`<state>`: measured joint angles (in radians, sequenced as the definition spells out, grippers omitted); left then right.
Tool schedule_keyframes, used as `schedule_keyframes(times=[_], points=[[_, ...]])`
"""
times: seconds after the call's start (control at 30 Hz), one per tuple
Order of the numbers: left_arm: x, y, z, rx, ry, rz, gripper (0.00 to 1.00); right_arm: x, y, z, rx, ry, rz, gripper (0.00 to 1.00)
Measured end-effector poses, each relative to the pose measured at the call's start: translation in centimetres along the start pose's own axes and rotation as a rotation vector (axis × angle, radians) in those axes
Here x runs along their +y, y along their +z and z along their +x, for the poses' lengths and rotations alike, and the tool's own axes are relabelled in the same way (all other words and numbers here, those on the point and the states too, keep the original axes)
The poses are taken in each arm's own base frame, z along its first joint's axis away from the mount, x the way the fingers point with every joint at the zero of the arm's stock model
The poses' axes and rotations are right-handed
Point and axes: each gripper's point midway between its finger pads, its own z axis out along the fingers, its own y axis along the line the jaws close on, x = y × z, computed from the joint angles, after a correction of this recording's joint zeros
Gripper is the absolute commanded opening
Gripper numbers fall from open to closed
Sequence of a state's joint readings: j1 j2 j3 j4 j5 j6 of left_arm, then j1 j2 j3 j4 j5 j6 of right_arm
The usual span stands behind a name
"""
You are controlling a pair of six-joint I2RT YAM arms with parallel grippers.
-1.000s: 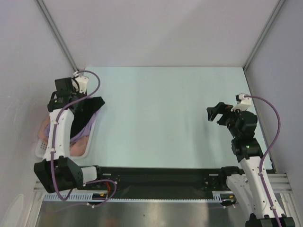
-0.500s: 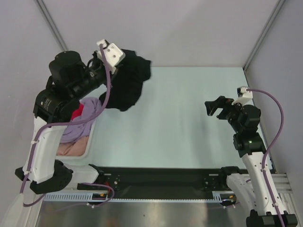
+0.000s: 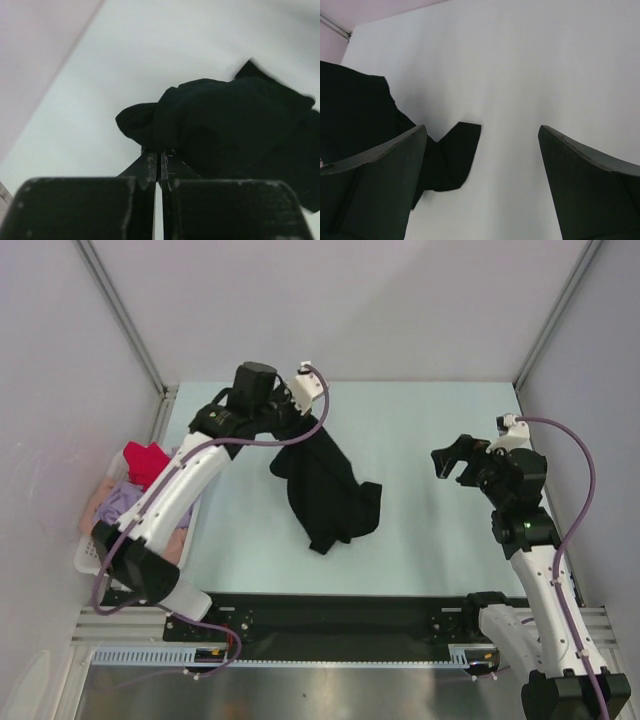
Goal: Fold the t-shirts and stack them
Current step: Move the tshirt to the center of the board, then flatten the tshirt out
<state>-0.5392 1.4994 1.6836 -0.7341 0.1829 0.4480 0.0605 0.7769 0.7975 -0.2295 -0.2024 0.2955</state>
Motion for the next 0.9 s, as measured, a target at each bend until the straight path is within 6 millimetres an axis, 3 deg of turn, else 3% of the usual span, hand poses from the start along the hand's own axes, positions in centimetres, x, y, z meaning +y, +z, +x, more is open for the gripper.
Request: schedule_keyframes(times=[0.07, 0.17, 0.2, 0.27, 0.3, 0.37, 0.43, 0.53, 0.63, 0.7, 0.77, 0.83, 0.87, 0.9], points=[[1.2, 2.6, 3.9, 0.083, -0.037, -0.007, 0.03, -0.6, 0.7, 0.8, 0.034, 0.009, 0.019, 0.97], [4.0, 6.4, 9.1, 0.186, -0.086, -0.032, 0.52, -1.0, 2.0, 2.4, 0.097, 0.03, 0.033, 0.92], [5.2, 7.5, 10.5, 0.207, -0.097, -0.052, 0.73, -1.1, 2.4, 3.1, 0.12, 0.039, 0.036, 0.9], [7.5, 8.9, 13.0, 0.249, -0.122, -0.112, 0.82, -1.0, 3.6, 5.0, 0.19, 0.046, 0.037, 0.82], [8.4, 9.2, 13.8, 0.266, -0.132, -0.139, 0.92, -0.7, 4.2, 6.1, 0.23, 0.044, 0.034, 0.79], [9.1, 9.3, 14.6, 0.277, -0.14, -0.159, 0.92, 0.0, 5.3, 8.4, 0.316, 0.032, 0.028, 0.71], [8.8, 8.8, 14.0, 0.254, -0.136, -0.161, 0.9, 1.0, 6.4, 10.4, 0.389, 0.012, 0.013, 0.66], [6.1, 6.9, 13.0, 0.212, -0.117, -0.121, 0.88, 2.7, 7.5, 13.3, 0.485, -0.013, -0.03, 0.65], [1.8, 4.7, 12.7, 0.187, -0.09, -0.03, 0.87, 4.9, 7.6, 16.5, 0.59, -0.03, -0.12, 0.67], [-1.1, 3.8, 13.5, 0.198, -0.081, 0.045, 0.88, 6.8, 7.3, 18.3, 0.648, -0.032, -0.204, 0.76], [-3.1, 3.6, 15.2, 0.227, -0.088, 0.094, 0.89, 8.6, 7.0, 19.6, 0.687, -0.028, -0.284, 0.78], [-4.9, 3.4, 18.5, 0.302, -0.11, 0.137, 0.91, 10.4, 6.9, 20.6, 0.715, -0.008, -0.358, 0.77], [-5.8, 3.3, 20.0, 0.337, -0.124, 0.163, 0.99, 11.1, 6.9, 21.1, 0.728, 0.008, -0.382, 0.74], [-6.8, 3.1, 21.5, 0.374, -0.139, 0.19, 1.0, 11.5, 7.1, 21.6, 0.741, 0.024, -0.395, 0.72]])
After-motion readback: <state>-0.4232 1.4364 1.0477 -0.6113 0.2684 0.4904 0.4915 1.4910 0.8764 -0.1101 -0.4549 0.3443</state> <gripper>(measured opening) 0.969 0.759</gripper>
